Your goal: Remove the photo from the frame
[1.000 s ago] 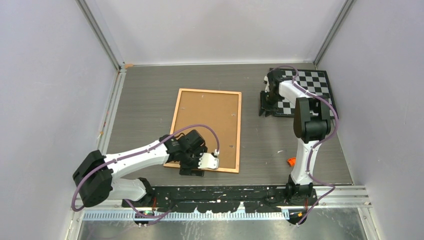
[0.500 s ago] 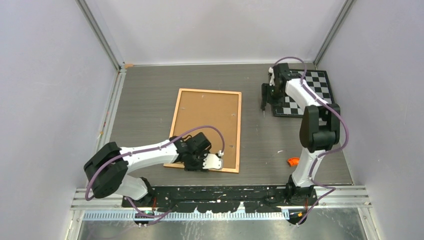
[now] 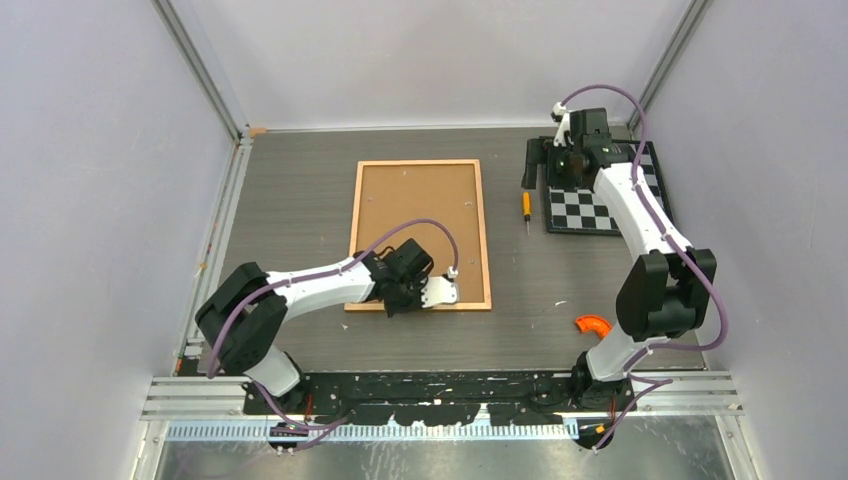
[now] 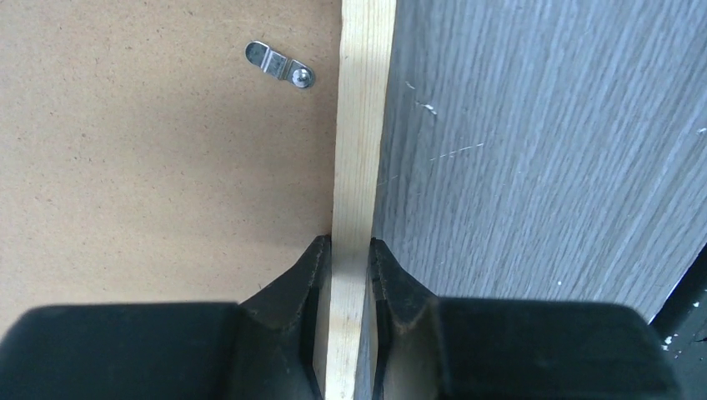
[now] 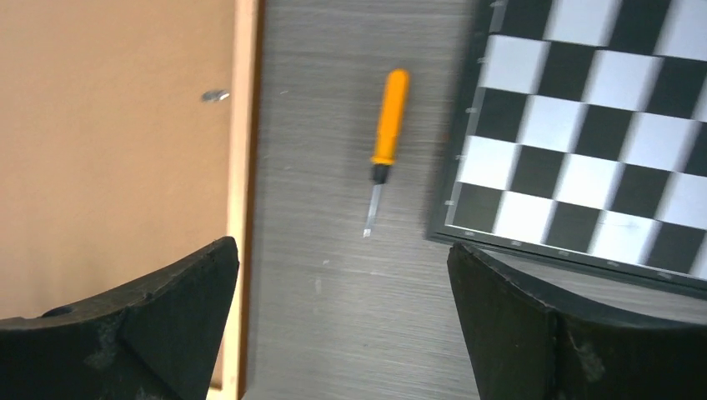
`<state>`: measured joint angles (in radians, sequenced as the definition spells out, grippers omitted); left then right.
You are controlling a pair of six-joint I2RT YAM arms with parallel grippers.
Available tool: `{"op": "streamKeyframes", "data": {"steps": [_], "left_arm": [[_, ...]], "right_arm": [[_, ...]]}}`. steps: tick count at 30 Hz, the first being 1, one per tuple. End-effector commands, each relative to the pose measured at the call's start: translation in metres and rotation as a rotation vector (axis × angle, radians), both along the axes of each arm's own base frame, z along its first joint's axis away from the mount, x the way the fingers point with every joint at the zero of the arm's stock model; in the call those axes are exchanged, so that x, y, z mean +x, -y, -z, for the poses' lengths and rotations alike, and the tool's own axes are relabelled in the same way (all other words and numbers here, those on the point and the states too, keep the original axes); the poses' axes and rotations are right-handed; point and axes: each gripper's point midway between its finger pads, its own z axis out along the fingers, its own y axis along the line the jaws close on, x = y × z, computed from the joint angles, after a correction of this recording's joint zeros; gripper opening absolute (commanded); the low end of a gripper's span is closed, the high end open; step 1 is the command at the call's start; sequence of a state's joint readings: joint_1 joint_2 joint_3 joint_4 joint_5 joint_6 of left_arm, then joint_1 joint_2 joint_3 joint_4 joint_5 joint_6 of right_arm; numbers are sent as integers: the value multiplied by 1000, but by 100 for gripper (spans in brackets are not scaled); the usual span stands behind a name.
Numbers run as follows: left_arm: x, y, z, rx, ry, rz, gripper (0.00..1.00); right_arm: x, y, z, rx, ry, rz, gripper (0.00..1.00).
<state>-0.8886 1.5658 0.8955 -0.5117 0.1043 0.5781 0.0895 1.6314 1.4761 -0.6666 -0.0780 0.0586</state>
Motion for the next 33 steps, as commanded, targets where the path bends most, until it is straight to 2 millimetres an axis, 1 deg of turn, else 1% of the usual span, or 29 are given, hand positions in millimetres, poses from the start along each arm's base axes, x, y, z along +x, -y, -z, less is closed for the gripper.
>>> {"op": "streamKeyframes", "data": {"steps": [1,4,7,10,14,16,20,21,26,29,33], "left_arm": [[16,14,-18,-104,-12,-74,0],[17,19,-32,-155,-20,-82,0],[17,21,-42,-195,-19,-78,0],[18,22,-53,-234,-20,-84,0],[19,20,-65,-277,-26,-93,0],[19,18,-69,-292,-30,-93,0],[15,17,-77,-312,-32,-67,0],[14,16,-78,-314,-31,-61,0],[8,16,-84,-334,-41,-43,0],[3,15,-89,-355,-45,-36,0],[-5,12,-95,-371,-52,-20,0]], "right_arm": [[-15,-51,-11,243,-79,-177,100],[-26,-75,-7,397,-153,-215,100],[-36,-90,9,508,-254,-213,100],[-45,-100,30,582,-355,-206,100],[-50,-108,53,653,-443,-193,96],[-51,-112,62,682,-482,-192,92],[-49,-118,78,736,-558,-162,88],[-47,-118,86,746,-583,-141,87],[-39,-125,102,809,-654,-96,82],[-34,-130,110,859,-688,-72,81],[-24,-137,111,903,-697,-69,80]]}}
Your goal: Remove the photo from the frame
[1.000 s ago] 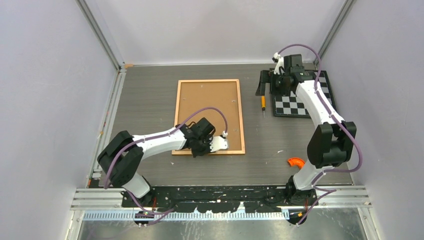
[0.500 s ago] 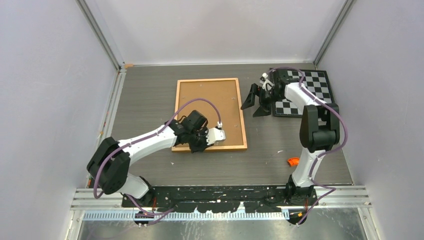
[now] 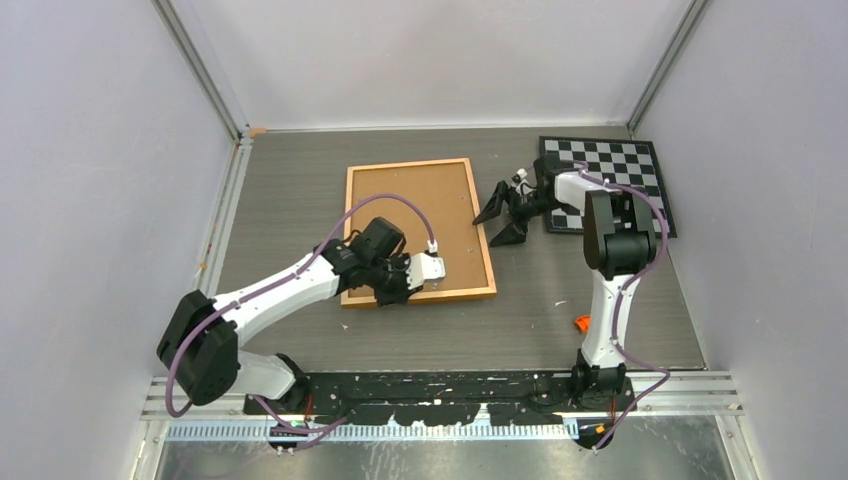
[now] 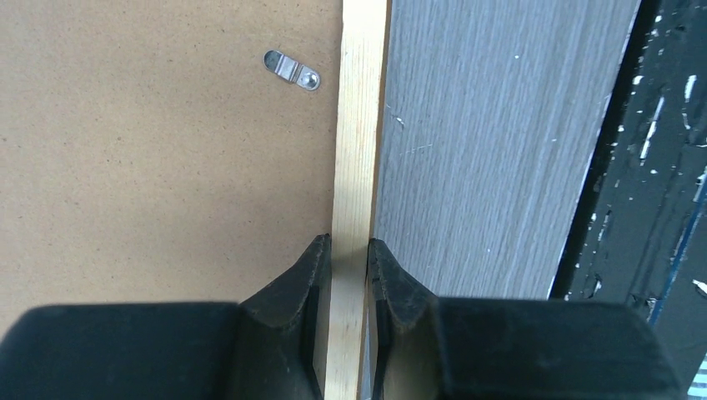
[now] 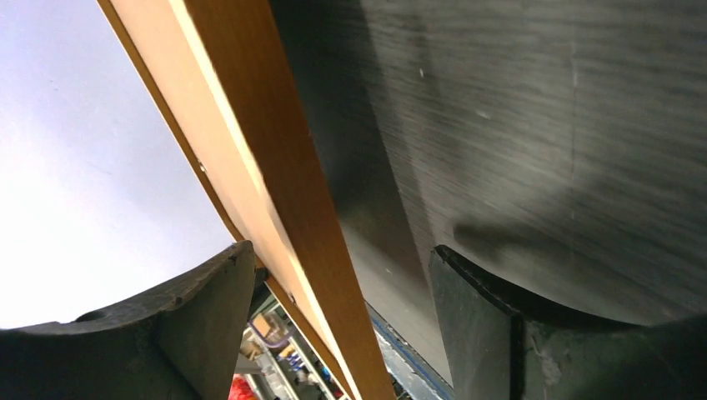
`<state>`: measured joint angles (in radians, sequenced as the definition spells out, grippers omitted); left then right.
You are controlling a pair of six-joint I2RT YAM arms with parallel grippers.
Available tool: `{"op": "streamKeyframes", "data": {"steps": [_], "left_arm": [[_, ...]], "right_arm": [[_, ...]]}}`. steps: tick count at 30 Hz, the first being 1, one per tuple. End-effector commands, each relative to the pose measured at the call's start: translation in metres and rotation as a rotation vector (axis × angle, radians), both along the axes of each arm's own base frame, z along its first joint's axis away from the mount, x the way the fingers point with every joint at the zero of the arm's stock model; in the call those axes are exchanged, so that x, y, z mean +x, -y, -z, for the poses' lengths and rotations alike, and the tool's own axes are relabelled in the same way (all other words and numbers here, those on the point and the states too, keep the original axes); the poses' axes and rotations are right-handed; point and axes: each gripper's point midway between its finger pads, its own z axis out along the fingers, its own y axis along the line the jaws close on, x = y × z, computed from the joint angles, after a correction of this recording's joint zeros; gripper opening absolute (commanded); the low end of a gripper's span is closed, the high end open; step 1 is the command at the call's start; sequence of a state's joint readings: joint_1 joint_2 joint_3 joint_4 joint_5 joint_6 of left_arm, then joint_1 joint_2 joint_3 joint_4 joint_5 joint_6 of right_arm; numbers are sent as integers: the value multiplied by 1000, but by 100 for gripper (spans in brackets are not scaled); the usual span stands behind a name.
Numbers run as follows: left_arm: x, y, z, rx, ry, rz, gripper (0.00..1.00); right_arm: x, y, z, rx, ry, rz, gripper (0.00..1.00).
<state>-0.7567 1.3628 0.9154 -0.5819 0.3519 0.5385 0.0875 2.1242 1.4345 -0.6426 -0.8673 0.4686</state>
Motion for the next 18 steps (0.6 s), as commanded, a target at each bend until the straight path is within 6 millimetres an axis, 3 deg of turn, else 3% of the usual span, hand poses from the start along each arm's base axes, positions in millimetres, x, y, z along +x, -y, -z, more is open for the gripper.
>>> {"op": "streamKeyframes", "data": {"steps": [1,10,18], "left_arm": [[-4,8,-33,-108,31,31,0],[-8,7,-44,-133,45,63,0],[-7,1,-47,-138,50,67,0]], "right_arm": [[25,-14,-26,93,45,20,80],[36,-49,-28,193,-11,23,74],[25,-77,-24,260,-86,22,70]]}}
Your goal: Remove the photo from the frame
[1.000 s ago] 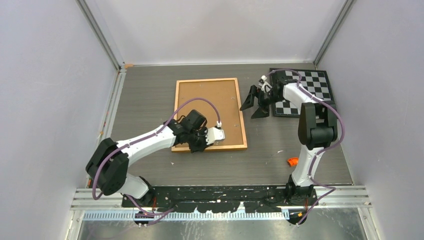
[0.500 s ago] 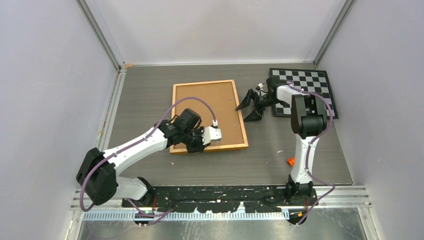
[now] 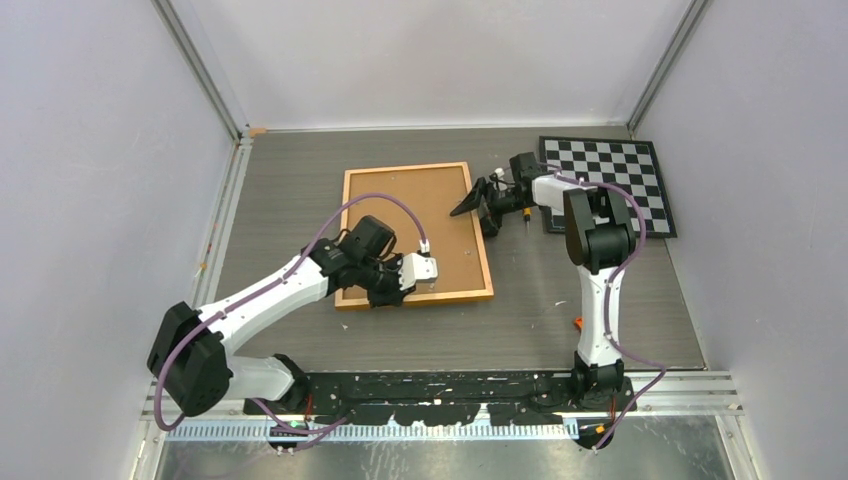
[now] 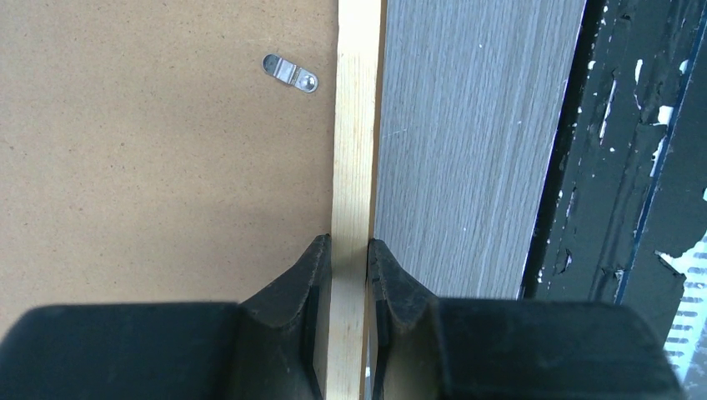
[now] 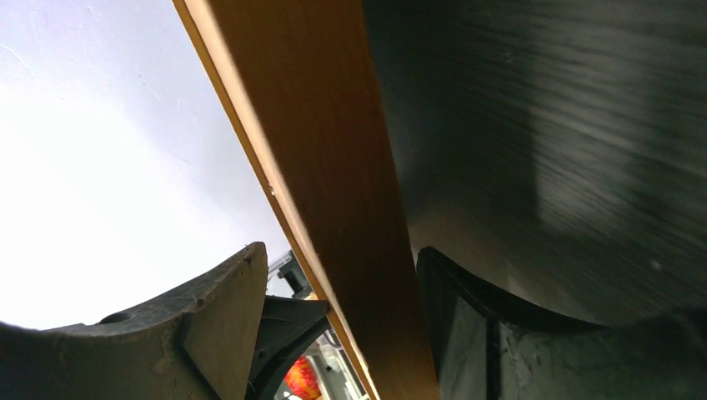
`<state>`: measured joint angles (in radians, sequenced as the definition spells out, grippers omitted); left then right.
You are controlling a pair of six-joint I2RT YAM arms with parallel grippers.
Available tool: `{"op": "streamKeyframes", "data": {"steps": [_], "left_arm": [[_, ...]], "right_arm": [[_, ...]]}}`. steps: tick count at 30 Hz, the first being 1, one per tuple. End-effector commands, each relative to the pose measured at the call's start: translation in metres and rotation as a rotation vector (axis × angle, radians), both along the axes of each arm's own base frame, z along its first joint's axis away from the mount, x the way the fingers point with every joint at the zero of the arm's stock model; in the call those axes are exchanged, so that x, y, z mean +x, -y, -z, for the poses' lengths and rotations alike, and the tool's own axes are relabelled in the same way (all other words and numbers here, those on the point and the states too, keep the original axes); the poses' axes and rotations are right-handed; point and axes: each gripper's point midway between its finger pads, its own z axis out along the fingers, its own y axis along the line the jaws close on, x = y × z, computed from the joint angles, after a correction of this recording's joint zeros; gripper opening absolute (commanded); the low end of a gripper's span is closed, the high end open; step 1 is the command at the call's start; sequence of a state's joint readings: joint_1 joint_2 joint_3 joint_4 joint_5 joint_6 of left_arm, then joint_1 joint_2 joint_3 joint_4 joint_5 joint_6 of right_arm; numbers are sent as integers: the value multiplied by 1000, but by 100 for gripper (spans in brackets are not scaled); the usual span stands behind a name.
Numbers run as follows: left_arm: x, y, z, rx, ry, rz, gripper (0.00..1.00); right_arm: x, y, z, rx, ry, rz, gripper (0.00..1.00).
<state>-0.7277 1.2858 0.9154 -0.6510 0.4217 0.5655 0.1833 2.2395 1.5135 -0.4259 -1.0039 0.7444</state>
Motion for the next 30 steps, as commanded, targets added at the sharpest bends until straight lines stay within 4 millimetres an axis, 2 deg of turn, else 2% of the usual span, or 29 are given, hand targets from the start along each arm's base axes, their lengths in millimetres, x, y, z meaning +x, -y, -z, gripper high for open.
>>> {"op": "streamKeyframes", "data": {"steps": [1,8,11,15,17,21,25,30], "left_arm": [[5,8,-29,-93,69,39,0],[5,4,-24,-91,83,48,0],[7,3,-23,-93,97,46,0],[10,3,-23,-94,112,46,0],[11,3,-23,-97,118,46,0],[15,6,-24,-104,121,48,0],[14,7,-26,-116,99,50,0],[16,5,-32,-133,65,31,0]], "right_arm": [[1,-19,-16,95,-28,12,70],[-7,-34,-14,124,-73,0,62],[-9,-35,-12,130,-93,7,54],[-11,-35,-12,133,-99,7,50],[-13,-37,-13,137,-100,0,50],[-19,-42,-11,135,-95,-33,57],[-24,-38,-1,81,-12,-99,57],[-28,-37,-3,86,55,-145,52]]}}
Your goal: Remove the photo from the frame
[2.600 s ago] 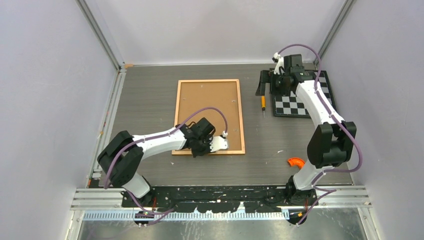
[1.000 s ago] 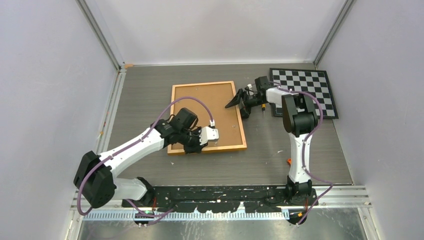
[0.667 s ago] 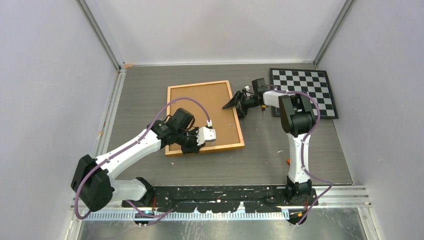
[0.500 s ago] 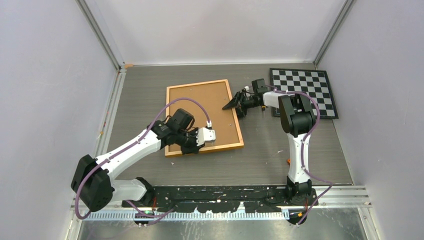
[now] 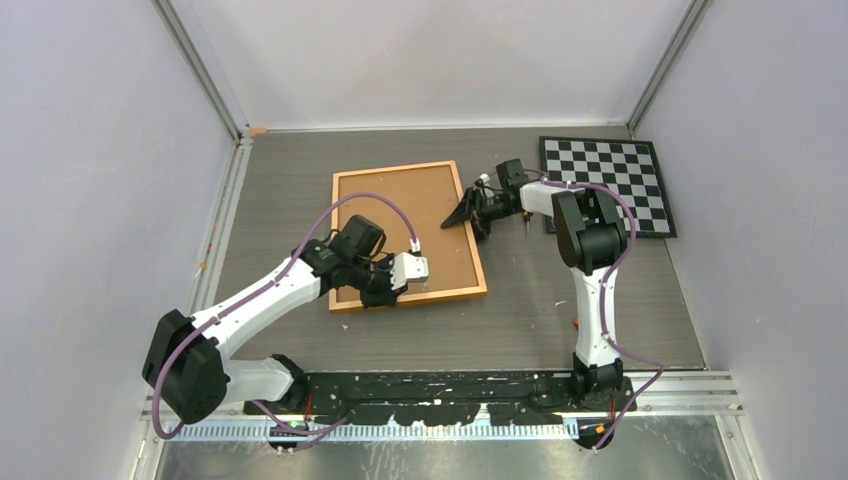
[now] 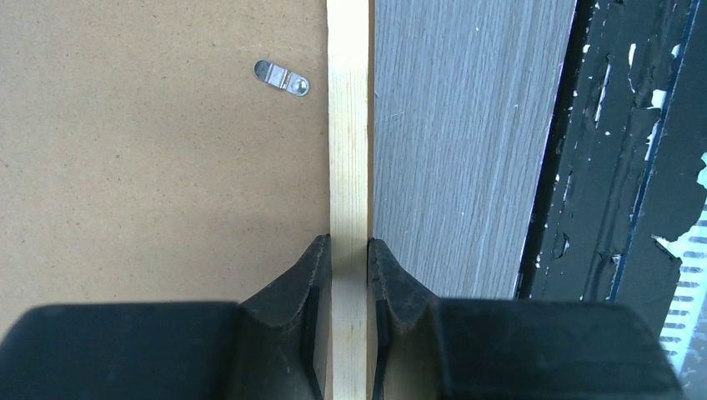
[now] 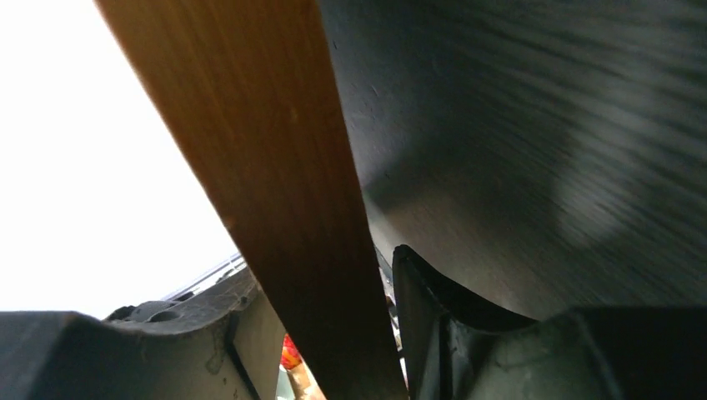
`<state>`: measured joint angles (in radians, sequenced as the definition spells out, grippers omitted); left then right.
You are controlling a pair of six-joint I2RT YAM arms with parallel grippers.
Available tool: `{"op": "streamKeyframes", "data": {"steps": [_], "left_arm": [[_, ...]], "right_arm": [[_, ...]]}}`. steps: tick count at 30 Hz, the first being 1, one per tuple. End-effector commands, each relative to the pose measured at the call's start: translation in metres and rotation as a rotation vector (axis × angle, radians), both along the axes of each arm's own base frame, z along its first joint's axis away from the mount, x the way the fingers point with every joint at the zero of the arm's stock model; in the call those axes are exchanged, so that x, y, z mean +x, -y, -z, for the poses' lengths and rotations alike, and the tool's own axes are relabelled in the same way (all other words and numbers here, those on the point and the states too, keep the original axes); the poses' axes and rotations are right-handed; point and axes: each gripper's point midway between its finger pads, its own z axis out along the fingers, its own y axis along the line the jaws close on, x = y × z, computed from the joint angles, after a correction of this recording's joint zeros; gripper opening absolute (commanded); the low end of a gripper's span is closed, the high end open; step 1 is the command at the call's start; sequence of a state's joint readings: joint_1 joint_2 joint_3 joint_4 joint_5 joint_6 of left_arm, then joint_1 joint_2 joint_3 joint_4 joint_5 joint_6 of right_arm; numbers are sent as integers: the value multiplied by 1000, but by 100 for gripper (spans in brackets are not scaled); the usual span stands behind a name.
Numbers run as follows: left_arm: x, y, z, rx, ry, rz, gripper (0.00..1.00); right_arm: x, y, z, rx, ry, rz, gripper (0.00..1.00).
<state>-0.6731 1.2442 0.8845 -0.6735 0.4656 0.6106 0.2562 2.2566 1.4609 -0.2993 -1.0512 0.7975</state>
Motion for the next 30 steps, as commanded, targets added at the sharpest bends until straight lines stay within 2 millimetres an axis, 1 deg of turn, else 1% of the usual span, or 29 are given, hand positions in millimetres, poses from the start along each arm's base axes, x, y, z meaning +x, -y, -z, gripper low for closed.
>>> {"op": "streamKeyframes", "data": {"steps": [1,3,5,6,8,9,11,14,18,19,20,21,22,23,25,28,30], "left_arm": [[18,18,-32,-114,68,23,0],[19,17,-32,-110,72,21,0],[21,17,-32,-102,78,17,1],[21,16,-32,-97,77,13,5],[23,13,-32,-83,78,2,20],[23,12,-33,-77,78,-3,24],[25,9,-33,-58,85,-19,31],[37,0,-38,-24,115,-89,41],[42,-7,-50,-13,109,-147,53],[42,-8,-55,-14,100,-162,61],[44,-7,-63,-25,94,-181,74],[45,-8,-68,-31,80,-204,89],[48,-10,-73,-37,67,-230,99],[50,-11,-78,-38,51,-255,99],[60,-16,-87,-47,34,-322,100],[85,-29,-103,-73,12,-452,100],[103,-42,-112,-106,-18,-561,100]], "right_arm": [[-8,-5,-13,38,64,-76,48],[-7,-6,-17,45,76,-76,38],[-5,-6,-24,54,94,-76,24],[-4,-7,-29,56,104,-75,18],[-1,-6,-38,55,122,-68,3],[0,-5,-43,52,129,-64,1],[3,-4,-53,48,153,-54,1],[5,-1,-68,40,182,-38,1],[11,4,-83,25,208,-6,1],[13,6,-87,23,215,3,1],[15,8,-92,21,225,13,1],[17,9,-97,18,237,20,1],[19,12,-103,11,253,27,1],[22,15,-109,2,276,30,1],[25,22,-119,-37,314,26,1],[25,31,-134,-108,391,-2,1],[21,39,-144,-156,429,-24,1]]}}
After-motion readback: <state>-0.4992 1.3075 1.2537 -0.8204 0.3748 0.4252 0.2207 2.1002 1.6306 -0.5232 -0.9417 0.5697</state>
